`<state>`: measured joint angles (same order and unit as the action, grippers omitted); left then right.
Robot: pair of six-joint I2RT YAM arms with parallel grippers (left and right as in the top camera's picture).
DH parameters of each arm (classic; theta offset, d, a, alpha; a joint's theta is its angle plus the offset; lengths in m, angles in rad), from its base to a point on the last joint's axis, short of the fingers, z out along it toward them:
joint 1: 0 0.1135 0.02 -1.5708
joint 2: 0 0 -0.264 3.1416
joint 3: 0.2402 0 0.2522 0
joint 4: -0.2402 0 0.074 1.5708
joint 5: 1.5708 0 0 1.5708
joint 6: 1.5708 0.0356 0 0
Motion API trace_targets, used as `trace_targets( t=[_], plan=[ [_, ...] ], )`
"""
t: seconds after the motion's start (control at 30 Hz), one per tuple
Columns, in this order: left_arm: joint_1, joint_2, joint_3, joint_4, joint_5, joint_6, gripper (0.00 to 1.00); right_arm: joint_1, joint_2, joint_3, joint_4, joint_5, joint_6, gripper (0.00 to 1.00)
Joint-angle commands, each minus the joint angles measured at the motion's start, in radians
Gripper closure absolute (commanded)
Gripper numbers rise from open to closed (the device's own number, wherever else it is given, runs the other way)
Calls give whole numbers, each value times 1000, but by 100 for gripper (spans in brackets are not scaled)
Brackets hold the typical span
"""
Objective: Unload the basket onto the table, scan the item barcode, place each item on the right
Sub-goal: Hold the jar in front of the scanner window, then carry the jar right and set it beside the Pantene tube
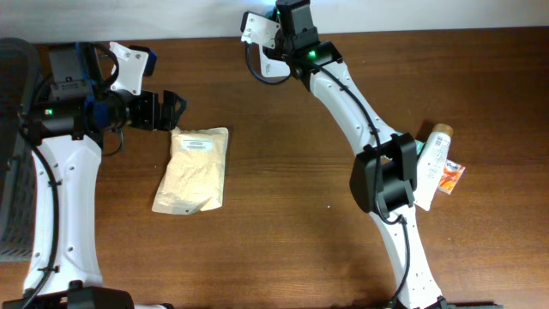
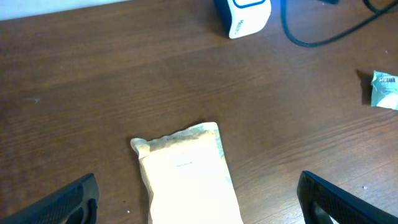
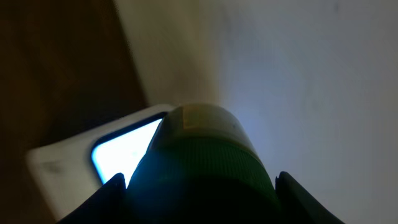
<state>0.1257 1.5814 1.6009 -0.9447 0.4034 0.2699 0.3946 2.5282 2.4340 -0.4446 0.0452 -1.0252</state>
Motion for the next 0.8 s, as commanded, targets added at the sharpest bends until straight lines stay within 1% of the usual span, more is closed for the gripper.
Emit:
trace_targets(
  t=[0.0,0.07,0.23,0.27,0.33,0.37,0.43,0.53,0.6,0.67,0.77],
  plan=[
    [6,6,5,0,0,16,1,4,-214,5,-92,-46,174,64],
    [6,6,5,0,-1,16,1,5,-279,5,-200,-55,276,64],
    [6,6,5,0,0,16,1,4,-389,5,-484,-153,442,64],
    [6,6,5,0,0,16,1,4,-405,5,-548,-174,464,64],
    [6,6,5,0,-1,16,1,3,-423,5,-637,-185,465,64],
    [6,6,5,0,0,16,1,2,-430,5,-713,-179,466,64],
    [6,6,5,0,0,16,1,1,-429,5,-787,-168,470,65],
    [6,6,5,0,0,16,1,-18,-427,4,-921,-165,566,62],
    [6,6,5,0,0,16,1,-42,-427,4,-1001,-166,603,61],
    [6,6,5,0,0,16,1,-70,-420,4,-1041,-166,679,61],
    [6,6,5,0,-1,16,1,-122,-394,3,-1094,-165,744,62]
  ],
)
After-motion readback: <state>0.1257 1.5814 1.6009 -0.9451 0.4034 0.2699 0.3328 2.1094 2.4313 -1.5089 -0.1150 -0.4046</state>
